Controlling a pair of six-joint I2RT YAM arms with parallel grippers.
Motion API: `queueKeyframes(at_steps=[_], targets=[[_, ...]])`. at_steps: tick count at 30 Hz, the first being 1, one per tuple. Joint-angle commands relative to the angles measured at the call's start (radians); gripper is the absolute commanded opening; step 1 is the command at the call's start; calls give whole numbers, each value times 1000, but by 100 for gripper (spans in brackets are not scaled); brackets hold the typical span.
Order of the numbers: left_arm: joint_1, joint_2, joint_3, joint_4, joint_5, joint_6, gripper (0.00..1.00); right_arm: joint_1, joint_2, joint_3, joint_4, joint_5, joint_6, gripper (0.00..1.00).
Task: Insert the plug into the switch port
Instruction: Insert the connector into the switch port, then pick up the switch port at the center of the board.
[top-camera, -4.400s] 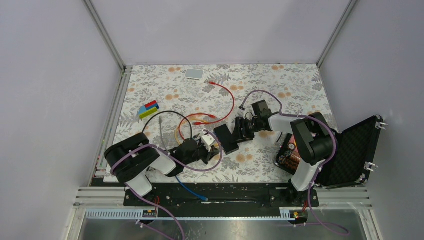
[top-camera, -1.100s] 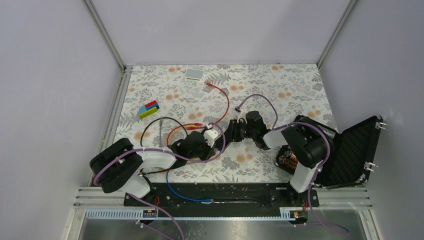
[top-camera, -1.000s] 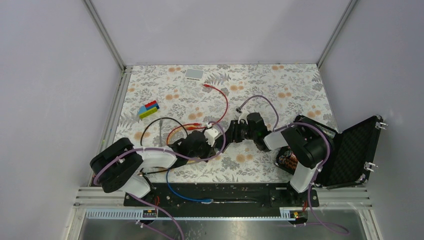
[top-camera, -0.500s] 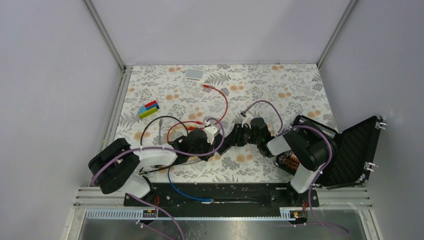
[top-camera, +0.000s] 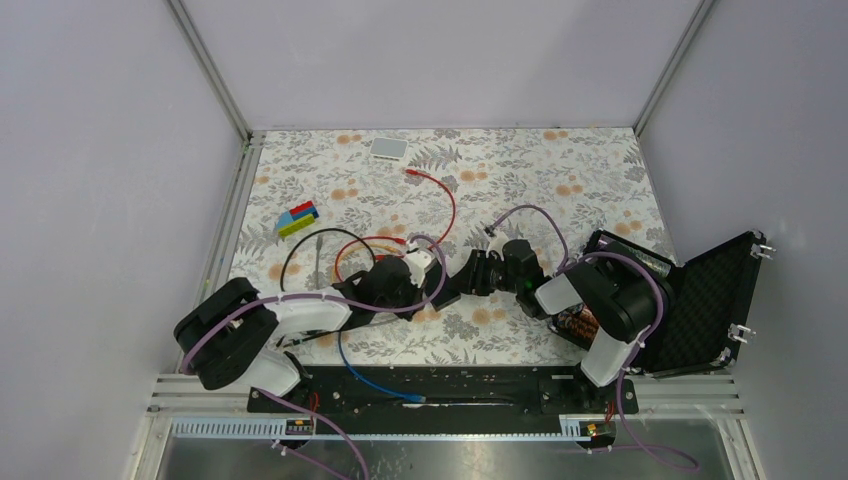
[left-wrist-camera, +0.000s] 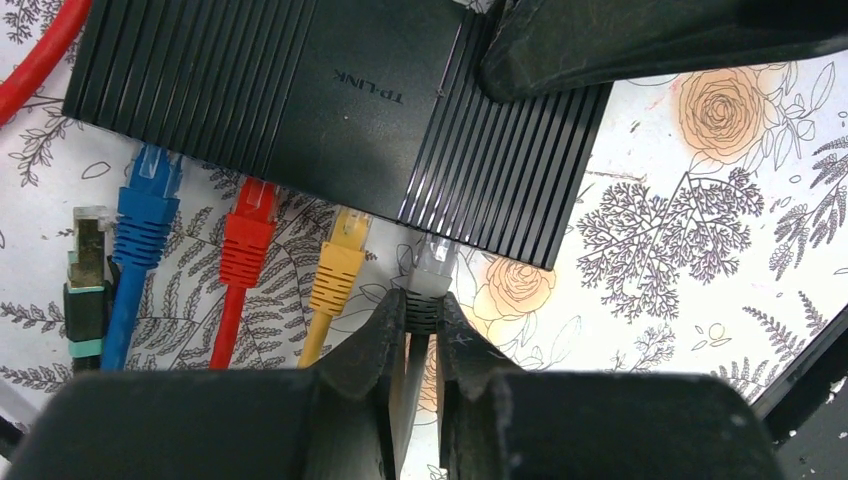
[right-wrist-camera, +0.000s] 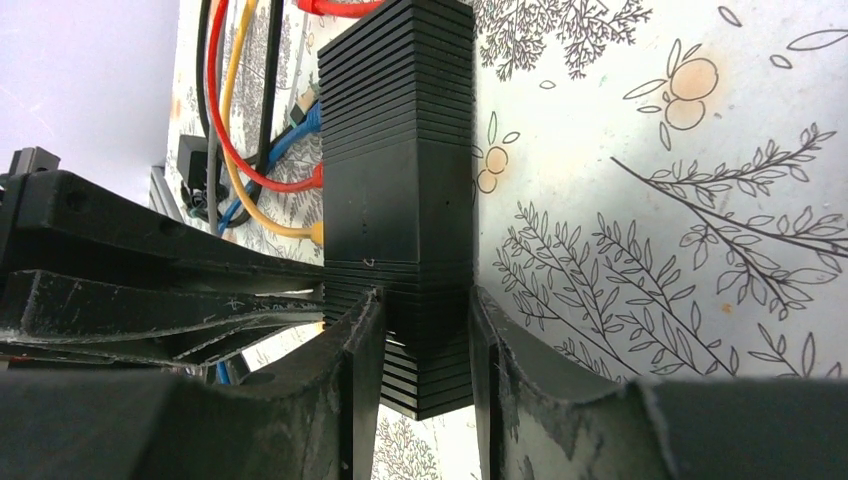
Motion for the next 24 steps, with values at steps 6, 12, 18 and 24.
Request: queueKeyframes(at_steps=[6, 12, 18, 24], targets=[[-1, 95, 61, 610, 43, -31, 0, 268, 139, -60, -118, -384, 199, 23], [11, 81, 98, 516, 0, -14, 0, 308, 149, -94, -44, -333, 255, 22], [16, -30, 32, 392, -13, -2, 0, 305, 102, -131, 14, -220, 327, 34], [16, -192, -101, 319, -39, 6, 13, 299, -52, -104, -119, -55, 333, 50]])
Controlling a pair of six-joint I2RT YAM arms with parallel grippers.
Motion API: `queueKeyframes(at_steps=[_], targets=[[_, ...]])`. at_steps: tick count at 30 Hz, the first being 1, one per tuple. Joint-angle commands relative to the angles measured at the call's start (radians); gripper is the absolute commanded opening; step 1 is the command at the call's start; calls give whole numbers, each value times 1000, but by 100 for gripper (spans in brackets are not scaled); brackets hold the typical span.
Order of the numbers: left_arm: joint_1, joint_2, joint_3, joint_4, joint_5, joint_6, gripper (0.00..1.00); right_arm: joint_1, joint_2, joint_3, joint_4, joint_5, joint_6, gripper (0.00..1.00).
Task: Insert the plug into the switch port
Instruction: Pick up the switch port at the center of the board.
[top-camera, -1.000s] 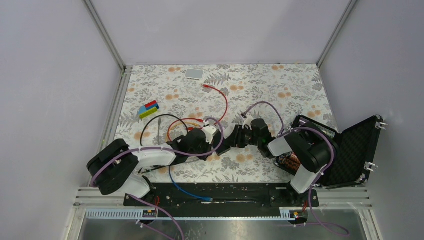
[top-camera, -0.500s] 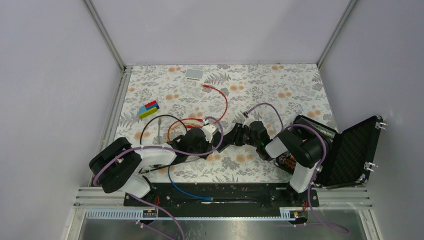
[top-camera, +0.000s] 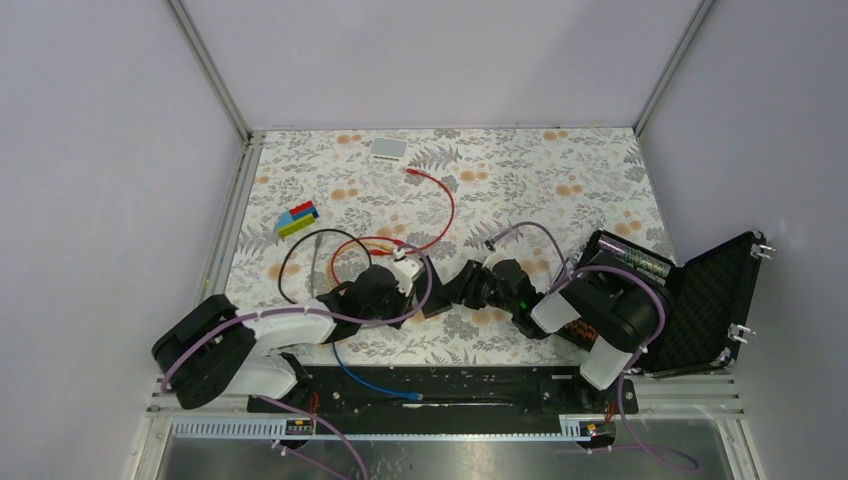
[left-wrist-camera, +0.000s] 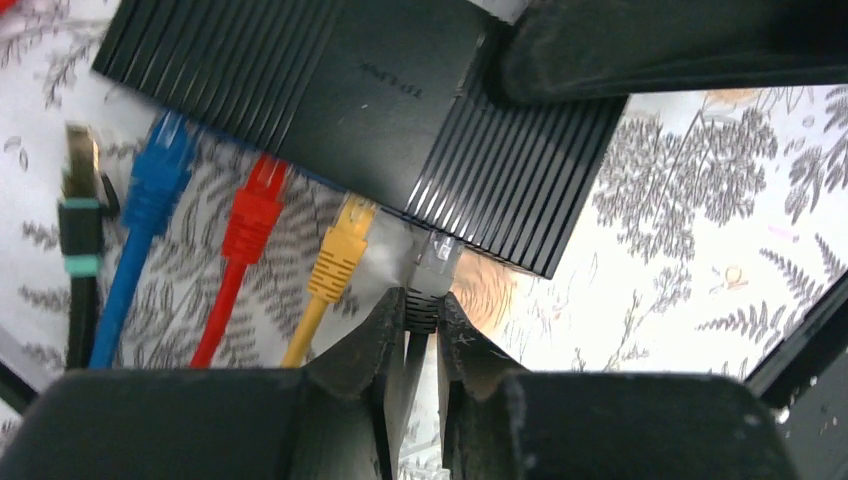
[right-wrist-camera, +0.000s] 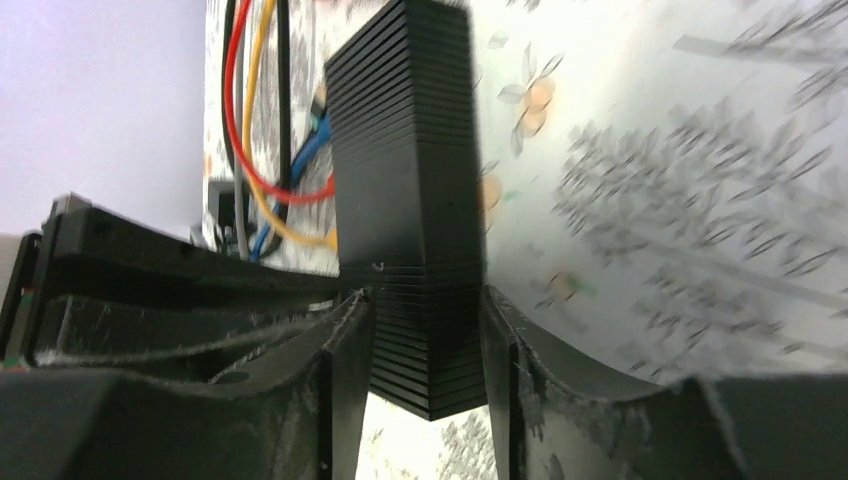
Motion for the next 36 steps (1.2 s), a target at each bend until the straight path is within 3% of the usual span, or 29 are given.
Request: queueKeyframes(at_steps=[1, 5, 9, 17, 18, 19, 21, 25, 29, 32, 36], targets=[[6, -109, -10, 278, -45, -8, 14, 154, -79, 10, -367, -305, 86, 51], [7, -145, -33, 246, -35, -3, 18, 142, -207, 118, -632, -166, 16, 58], [7, -172, -46, 226, -26, -8, 31, 129, -289, 226, -885, -26, -87, 68], [8, -331, -6, 38, -119, -1, 76, 128, -298, 350, -1140, 153, -156, 73], [11, -365, 4, -1, -144, -2, 79, 129, -297, 356, -1141, 157, -153, 77], [15, -395, 20, -44, -182, -6, 80, 132, -300, 361, -1144, 167, -149, 95], [22, -461, 59, -165, -278, -33, 97, 143, -291, 383, -1160, 189, -154, 99], [39, -611, 165, -376, -530, -75, 99, 167, -239, 468, -1232, 226, -183, 99], [71, -731, 279, -560, -686, -40, 99, 201, -197, 532, -1251, 287, -200, 99], [79, -783, 330, -658, -693, -12, 99, 214, -159, 555, -1239, 293, -203, 100], [78, -846, 314, -717, -604, 15, 99, 234, -72, 633, -1282, 328, -221, 100]])
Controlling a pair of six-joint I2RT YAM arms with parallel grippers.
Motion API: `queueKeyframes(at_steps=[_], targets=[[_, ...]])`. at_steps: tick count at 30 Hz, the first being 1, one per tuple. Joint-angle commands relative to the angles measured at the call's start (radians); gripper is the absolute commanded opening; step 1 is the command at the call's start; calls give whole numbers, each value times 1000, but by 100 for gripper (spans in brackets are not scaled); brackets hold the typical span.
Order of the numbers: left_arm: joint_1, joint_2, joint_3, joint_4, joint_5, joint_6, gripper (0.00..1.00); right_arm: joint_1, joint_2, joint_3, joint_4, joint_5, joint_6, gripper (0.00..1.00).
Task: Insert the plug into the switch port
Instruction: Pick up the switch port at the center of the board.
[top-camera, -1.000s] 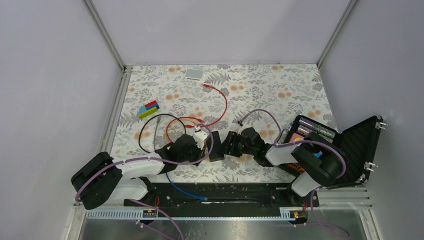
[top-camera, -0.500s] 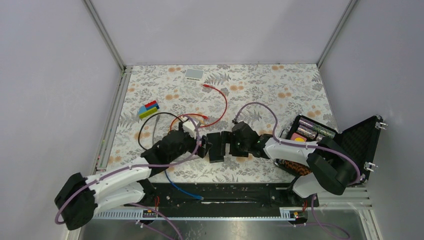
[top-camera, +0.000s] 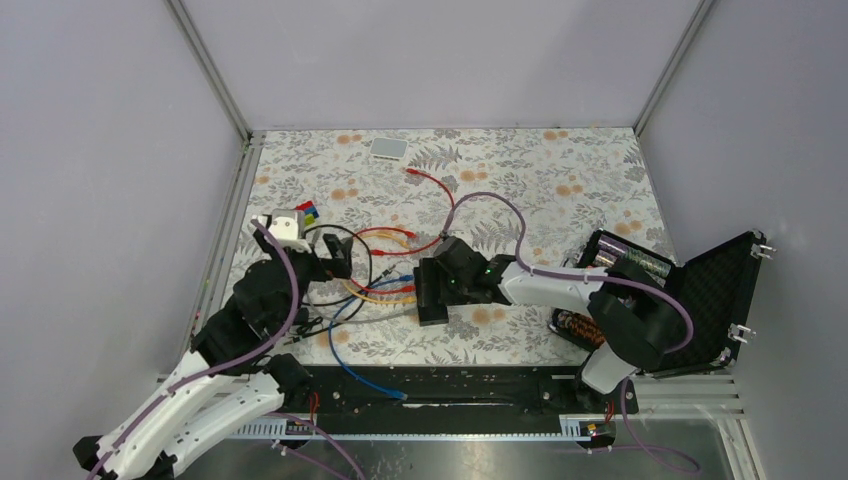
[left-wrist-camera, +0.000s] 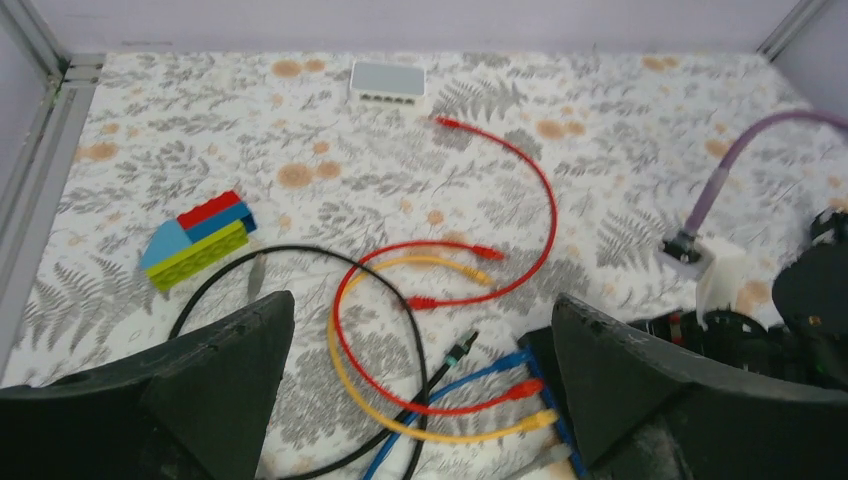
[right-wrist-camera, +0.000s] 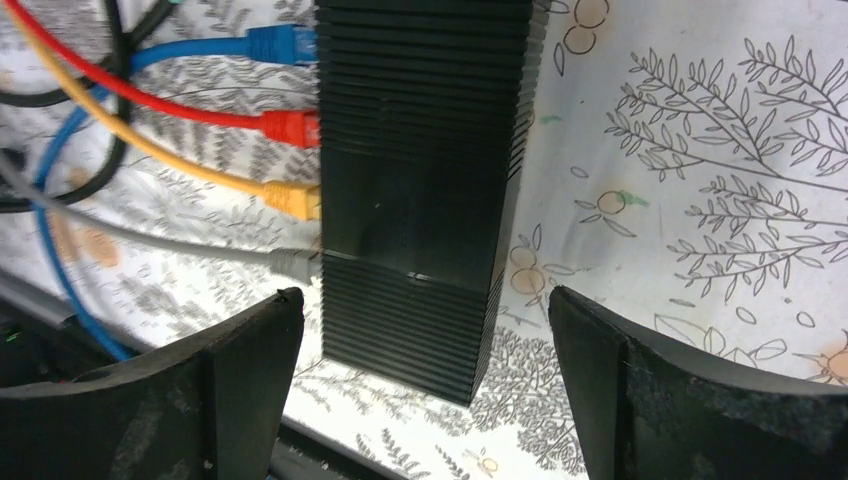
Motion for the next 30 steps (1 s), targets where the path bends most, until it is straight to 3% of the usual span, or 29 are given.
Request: queueKeyframes(at_steps=[1, 9, 18, 22, 30], targets=[[2, -61, -19, -146, 1, 43, 99, 36, 94, 121, -103, 104, -41, 100], [2, -152, -81, -100, -49, 100, 99, 61, 255, 316, -306, 224, -68, 100], [1, -141, -79, -105, -40, 101, 99, 59, 227, 252, -269, 273, -52, 83], [1, -137, -78, -115, -40, 93, 99, 42, 193, 238, -270, 284, -64, 81], [1, -144, -84, -119, -47, 91, 99, -146, 65, 115, -232, 222, -113, 81]])
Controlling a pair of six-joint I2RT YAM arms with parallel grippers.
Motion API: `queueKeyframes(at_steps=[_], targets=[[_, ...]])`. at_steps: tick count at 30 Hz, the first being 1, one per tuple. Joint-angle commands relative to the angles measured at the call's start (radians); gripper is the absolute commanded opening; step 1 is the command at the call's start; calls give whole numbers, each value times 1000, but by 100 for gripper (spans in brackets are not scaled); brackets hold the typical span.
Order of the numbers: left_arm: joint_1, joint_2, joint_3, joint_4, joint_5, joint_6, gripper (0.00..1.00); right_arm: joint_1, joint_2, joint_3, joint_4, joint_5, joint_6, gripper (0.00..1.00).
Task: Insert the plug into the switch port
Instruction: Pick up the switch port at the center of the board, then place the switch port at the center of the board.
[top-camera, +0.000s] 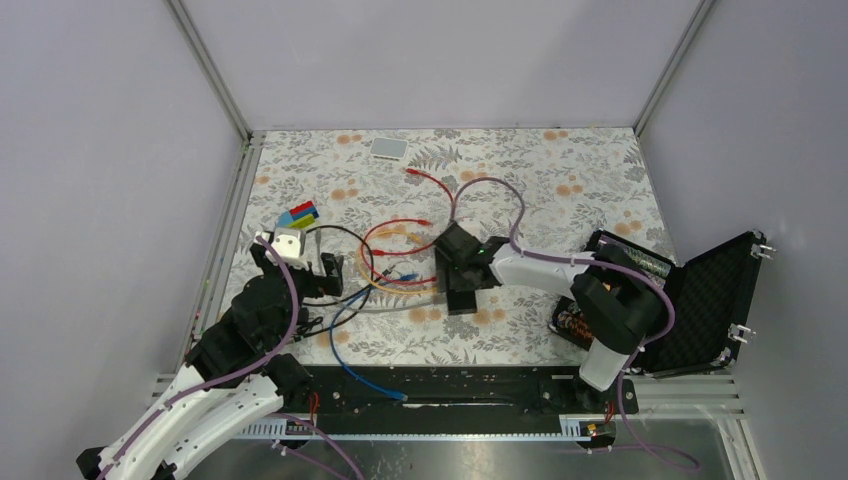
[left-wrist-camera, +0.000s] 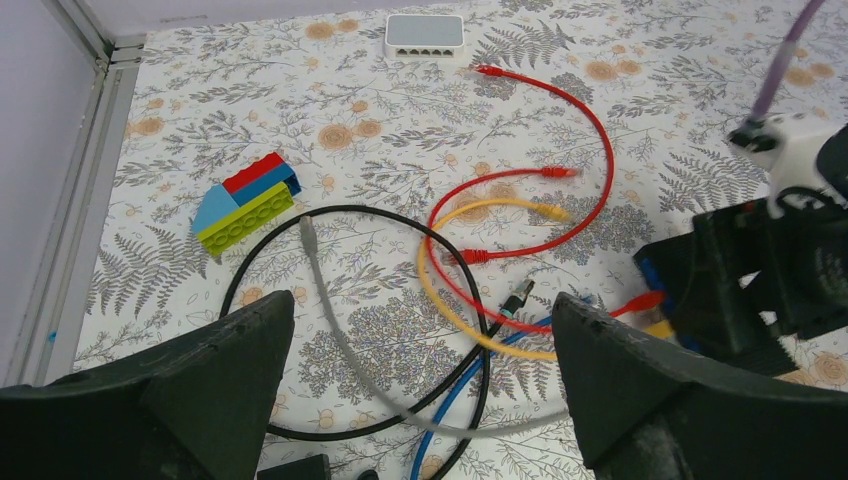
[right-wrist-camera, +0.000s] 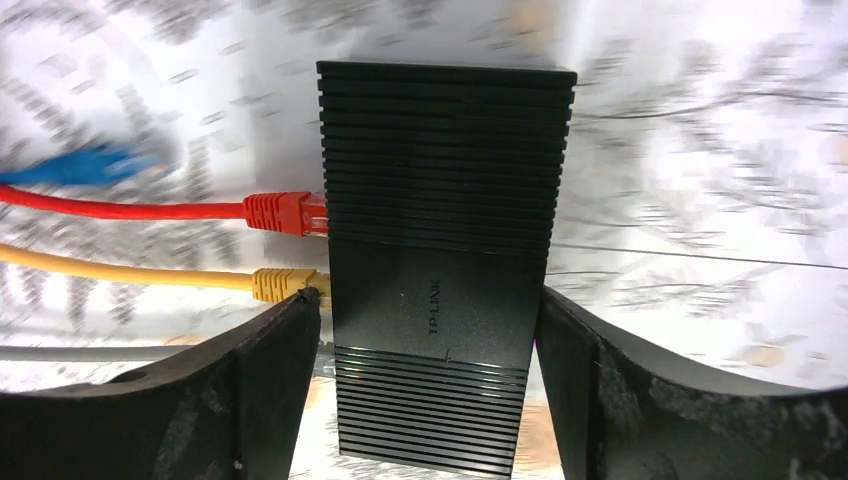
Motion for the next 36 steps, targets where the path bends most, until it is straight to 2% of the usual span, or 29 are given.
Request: queueKeyframes(at_steps=[1, 9, 17, 20, 22, 29, 36], targets=[[1, -2, -3, 15, -30, 8, 99, -153, -113, -79, -30, 9, -23, 81], [0, 2, -3, 15, -38, -1, 99, -434, -202, -110, -46, -11, -75, 82], [1, 21, -2, 0, -61, -19, 99, -708, -66, 126, -77, -145, -142, 81], [1, 47, 4, -11, -59, -68, 99, -726, -65, 171, -50, -211, -168, 81], [0, 76, 9, -12, -8, -136, 99, -726, -65, 176, -22, -277, -159, 82], [2, 200, -25, 37, 125, -346, 99, -759, 13, 231, -23, -219, -161, 83], [21, 234, -36, 38, 1, -435, 99, -814, 59, 255, -75, -185, -213, 87]])
